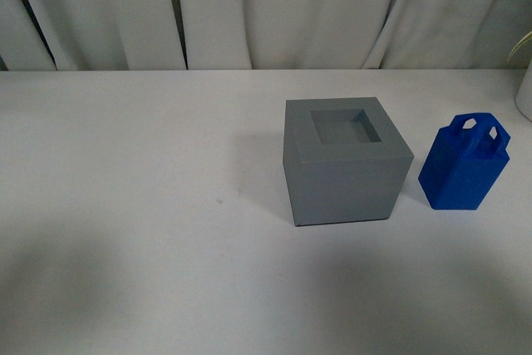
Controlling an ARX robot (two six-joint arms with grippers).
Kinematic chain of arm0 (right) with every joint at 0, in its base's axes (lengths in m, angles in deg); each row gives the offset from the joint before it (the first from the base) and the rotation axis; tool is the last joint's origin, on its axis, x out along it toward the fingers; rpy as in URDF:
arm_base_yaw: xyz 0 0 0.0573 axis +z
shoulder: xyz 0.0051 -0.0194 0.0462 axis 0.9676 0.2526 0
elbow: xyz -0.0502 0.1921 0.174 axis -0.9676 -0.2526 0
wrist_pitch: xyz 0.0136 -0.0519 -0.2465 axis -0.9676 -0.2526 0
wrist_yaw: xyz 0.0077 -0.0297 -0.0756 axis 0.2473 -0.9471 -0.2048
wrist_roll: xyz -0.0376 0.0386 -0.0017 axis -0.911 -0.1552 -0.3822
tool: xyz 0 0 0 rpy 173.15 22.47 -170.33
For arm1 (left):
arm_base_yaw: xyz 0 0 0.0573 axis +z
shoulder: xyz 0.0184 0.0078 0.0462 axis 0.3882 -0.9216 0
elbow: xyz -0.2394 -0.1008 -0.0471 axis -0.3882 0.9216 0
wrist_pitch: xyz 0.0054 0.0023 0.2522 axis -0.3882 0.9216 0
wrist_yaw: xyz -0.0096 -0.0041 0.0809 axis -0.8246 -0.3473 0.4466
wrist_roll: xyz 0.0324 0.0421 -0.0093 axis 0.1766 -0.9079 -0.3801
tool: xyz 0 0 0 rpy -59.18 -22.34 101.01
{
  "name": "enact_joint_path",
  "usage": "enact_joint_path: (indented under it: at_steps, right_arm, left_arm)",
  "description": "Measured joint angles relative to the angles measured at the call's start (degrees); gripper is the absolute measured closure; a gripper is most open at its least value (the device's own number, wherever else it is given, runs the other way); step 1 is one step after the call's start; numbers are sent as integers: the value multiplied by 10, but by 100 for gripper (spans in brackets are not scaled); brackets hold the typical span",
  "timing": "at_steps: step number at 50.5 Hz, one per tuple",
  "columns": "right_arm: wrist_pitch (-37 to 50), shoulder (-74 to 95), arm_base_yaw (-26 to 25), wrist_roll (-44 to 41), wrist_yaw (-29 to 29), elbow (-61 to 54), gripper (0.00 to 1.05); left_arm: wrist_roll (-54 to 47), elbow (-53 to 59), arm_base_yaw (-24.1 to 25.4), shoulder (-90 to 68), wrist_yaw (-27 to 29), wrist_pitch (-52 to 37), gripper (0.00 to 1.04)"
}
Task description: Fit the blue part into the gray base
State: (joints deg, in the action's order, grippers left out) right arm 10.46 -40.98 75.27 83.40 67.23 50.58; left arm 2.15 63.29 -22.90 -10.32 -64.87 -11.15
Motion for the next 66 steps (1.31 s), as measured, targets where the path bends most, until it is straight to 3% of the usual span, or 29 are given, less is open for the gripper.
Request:
enact_joint_path:
  at_steps: [49, 55, 62, 66]
  right_arm:
    - [-2, 1, 0, 0, 2, 0, 7]
    - [-57, 68, -3, -12, 45, 32, 7]
    - [24, 225, -25, -31, 115, 92, 7]
    - [67, 339, -47, -32, 209, 143, 7]
  left_arm:
    - [0, 0, 0, 0, 0, 0, 6]
    - [0, 0, 0, 0, 0, 0, 6]
    - [0, 0, 0, 0, 0, 0, 6]
    - [0, 0, 0, 0, 0, 0, 6]
